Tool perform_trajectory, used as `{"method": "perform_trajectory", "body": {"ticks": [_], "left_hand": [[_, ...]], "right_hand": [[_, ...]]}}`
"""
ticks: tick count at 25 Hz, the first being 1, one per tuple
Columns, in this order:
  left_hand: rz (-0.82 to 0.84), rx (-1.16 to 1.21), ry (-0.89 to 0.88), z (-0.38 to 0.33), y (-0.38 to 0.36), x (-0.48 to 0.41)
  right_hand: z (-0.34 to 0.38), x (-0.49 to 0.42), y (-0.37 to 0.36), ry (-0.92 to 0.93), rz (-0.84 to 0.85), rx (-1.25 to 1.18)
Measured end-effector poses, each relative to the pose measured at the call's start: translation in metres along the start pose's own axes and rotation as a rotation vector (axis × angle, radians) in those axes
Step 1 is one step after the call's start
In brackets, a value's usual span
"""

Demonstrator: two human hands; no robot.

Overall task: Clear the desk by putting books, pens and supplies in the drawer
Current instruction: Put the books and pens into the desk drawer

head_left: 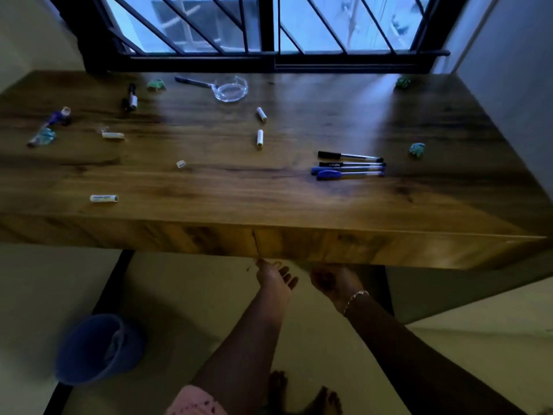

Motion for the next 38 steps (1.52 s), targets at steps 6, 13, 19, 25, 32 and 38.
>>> {"method": "perform_trajectory", "body": {"ticks": [6,13,19,25,32,38], "left_hand": [[0.060,0.159,0.086,-0.002,0.004,-0.037],[0.182,0.322,0.130,-0.015,0.002,-0.068],[0.203,0.310,0.081,-0.014,0.000,-0.078],[0.185,0.338,0.020,0.003,0.021,-0.069],[0.174,0.297,-0.004,0.039,0.073,-0.039],[0.075,0.326,-0.061,0.074,0.126,0.001]], "right_hand": [[-0.008,-0.044,-0.001,-0.080,-0.045,-0.235],[-0.018,-0.080,0.006,-0.040,-0.100,-0.363],[-0.017,-0.077,0.010,0.055,-0.070,-0.444],[-0.028,-0.064,0.029,0.011,-0.102,-0.473],[-0.056,-0.025,0.075,0.059,-0.133,-0.454],[-0.097,0.017,0.105,0.013,0.033,-0.450]]}}
Point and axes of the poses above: each hand's wrist, its own x-axis away from the middle knuckle, its own y-axis out of the back of the hand, z = x × y, the point moved 4 cm from there along -x, towards the middle knuckle, and after that the axes turned 5 degrees about -y, right-handed, at the moved point
